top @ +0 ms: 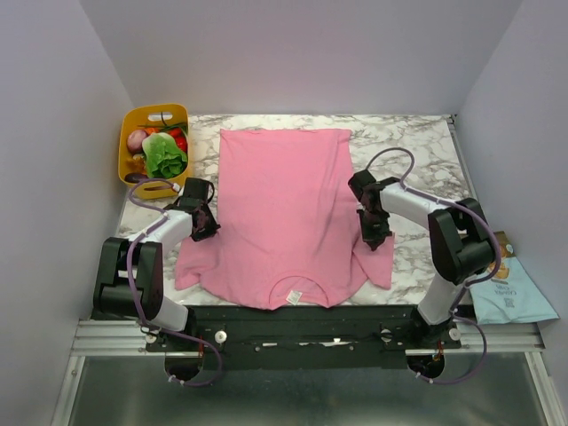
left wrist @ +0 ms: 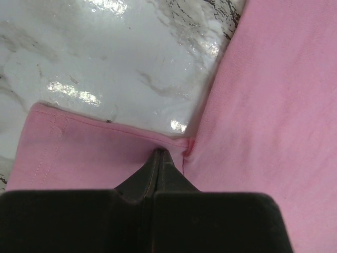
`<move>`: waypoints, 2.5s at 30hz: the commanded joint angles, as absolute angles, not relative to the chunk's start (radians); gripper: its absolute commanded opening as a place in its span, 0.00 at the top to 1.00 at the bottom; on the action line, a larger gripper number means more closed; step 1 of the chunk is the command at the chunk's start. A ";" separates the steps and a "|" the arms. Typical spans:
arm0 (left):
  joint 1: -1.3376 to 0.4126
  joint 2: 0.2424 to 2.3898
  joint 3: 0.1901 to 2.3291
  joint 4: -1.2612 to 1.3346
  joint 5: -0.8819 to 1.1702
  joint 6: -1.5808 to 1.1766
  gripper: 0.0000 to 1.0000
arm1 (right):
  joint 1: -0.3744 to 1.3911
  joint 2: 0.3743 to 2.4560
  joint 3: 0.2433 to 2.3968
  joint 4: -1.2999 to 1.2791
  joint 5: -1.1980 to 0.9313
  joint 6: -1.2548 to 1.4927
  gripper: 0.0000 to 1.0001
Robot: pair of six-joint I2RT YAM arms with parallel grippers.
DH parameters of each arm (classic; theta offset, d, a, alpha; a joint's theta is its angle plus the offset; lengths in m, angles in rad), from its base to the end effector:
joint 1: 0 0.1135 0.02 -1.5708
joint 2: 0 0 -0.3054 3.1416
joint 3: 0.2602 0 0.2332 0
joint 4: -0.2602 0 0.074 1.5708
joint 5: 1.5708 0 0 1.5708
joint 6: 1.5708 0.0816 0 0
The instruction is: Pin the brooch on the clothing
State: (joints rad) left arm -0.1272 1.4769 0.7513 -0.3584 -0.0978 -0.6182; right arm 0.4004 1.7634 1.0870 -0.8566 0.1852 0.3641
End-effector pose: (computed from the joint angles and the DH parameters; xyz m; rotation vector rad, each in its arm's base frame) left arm 0.2712 -0.0267 0.1757 -0.6755 2.5637 -0.1189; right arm 0.2799 0.1022 0.1649 -0.0496 3.0278 -0.2396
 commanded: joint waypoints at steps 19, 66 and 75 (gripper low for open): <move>-0.129 1.490 0.732 -0.420 -0.227 -0.618 1.00 | 0.397 1.842 1.057 -1.019 0.538 0.359 0.99; -0.678 1.520 1.080 -0.388 -0.166 -0.669 0.38 | 0.400 1.673 1.060 -0.686 -0.005 0.316 0.99; -0.678 1.519 1.097 -0.397 -0.178 -0.666 0.37 | 0.402 1.772 1.114 -0.773 0.116 0.305 0.99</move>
